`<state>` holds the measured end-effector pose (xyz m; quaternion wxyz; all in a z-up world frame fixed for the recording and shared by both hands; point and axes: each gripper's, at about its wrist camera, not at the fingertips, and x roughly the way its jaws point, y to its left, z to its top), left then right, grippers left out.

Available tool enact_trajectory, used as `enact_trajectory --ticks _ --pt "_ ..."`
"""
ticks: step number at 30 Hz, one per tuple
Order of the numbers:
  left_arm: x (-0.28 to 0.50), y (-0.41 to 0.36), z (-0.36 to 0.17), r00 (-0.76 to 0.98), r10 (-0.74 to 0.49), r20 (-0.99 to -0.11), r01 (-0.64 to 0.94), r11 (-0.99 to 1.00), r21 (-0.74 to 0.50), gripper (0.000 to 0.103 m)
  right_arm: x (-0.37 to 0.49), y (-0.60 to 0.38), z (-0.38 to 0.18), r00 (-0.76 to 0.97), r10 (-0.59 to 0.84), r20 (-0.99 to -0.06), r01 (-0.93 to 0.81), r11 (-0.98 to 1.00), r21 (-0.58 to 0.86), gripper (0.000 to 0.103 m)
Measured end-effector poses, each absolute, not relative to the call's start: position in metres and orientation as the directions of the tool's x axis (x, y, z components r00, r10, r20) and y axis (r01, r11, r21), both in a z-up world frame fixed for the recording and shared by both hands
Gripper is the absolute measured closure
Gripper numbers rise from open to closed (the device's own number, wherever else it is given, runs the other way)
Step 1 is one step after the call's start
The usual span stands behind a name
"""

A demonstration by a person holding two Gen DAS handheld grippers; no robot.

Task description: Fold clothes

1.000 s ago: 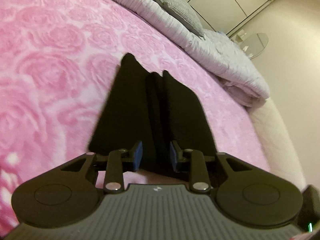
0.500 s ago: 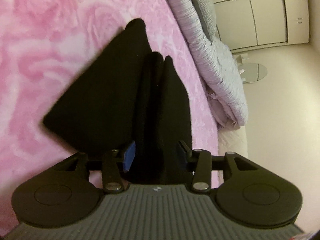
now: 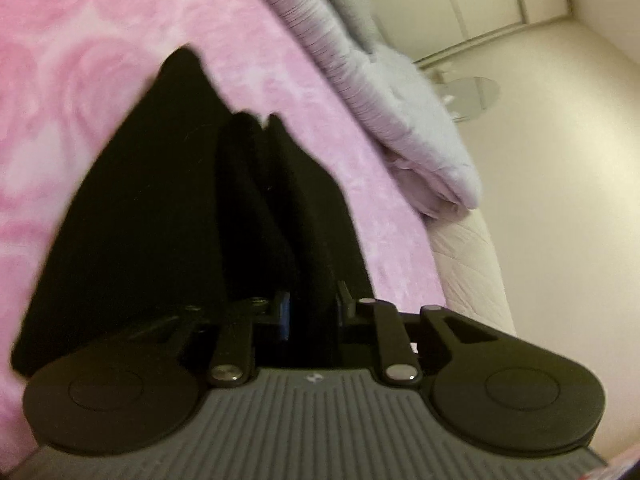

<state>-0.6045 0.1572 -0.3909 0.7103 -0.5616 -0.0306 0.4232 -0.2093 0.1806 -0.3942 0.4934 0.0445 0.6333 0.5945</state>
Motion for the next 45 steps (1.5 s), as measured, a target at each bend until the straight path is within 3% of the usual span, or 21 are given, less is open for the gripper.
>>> enact_trajectory --ticks 2,8,13,21,25,29,35,41,45 --pt "-0.609 0.156 -0.379 0.627 0.657 -0.418 -0.589 0.049 -0.807 0.088 -0.215 0.182 -0.393 -0.548 0.640 -0.538 -0.509 0.256 0.822 0.074" --pt "-0.632 0.145 -0.339 0.563 0.719 -0.407 -0.700 0.153 -0.698 0.088 -0.248 0.177 -0.372 -0.590 0.632 -0.502 -0.578 0.104 0.810 0.074" --pt "-0.655 0.138 -0.383 0.506 0.703 -0.499 -0.711 0.012 -0.703 0.088 -0.282 0.173 -0.361 -0.571 0.630 -0.526 -0.698 -0.035 0.715 0.074" --pt "-0.668 0.124 -0.359 0.467 0.762 -0.449 -0.742 0.061 -0.668 0.089 -0.319 0.174 -0.355 -0.583 0.601 -0.547 -0.765 -0.179 0.618 0.074" --pt "-0.670 0.132 -0.391 0.460 0.714 -0.528 -0.751 -0.005 -0.661 0.088 -0.339 0.173 -0.354 -0.553 0.605 -0.573 -0.810 -0.231 0.538 0.074" --pt "-0.673 0.130 -0.391 0.514 0.727 -0.455 -0.678 0.020 -0.735 0.088 -0.347 0.166 -0.354 -0.514 0.628 -0.584 -0.846 -0.261 0.464 0.074" --pt "-0.666 0.144 -0.402 0.517 0.702 -0.489 -0.708 0.030 -0.706 0.088 -0.320 0.178 -0.358 -0.550 0.617 -0.563 -0.802 -0.204 0.561 0.074" --pt "-0.669 0.136 -0.397 0.487 0.712 -0.505 -0.728 0.012 -0.686 0.087 -0.326 0.174 -0.352 -0.569 0.595 -0.567 -0.813 -0.306 0.495 0.074" --pt "-0.673 0.128 -0.395 0.494 0.698 -0.518 -0.698 -0.037 -0.715 0.086 -0.290 0.179 -0.358 -0.650 0.570 -0.503 -0.709 -0.216 0.671 0.074"
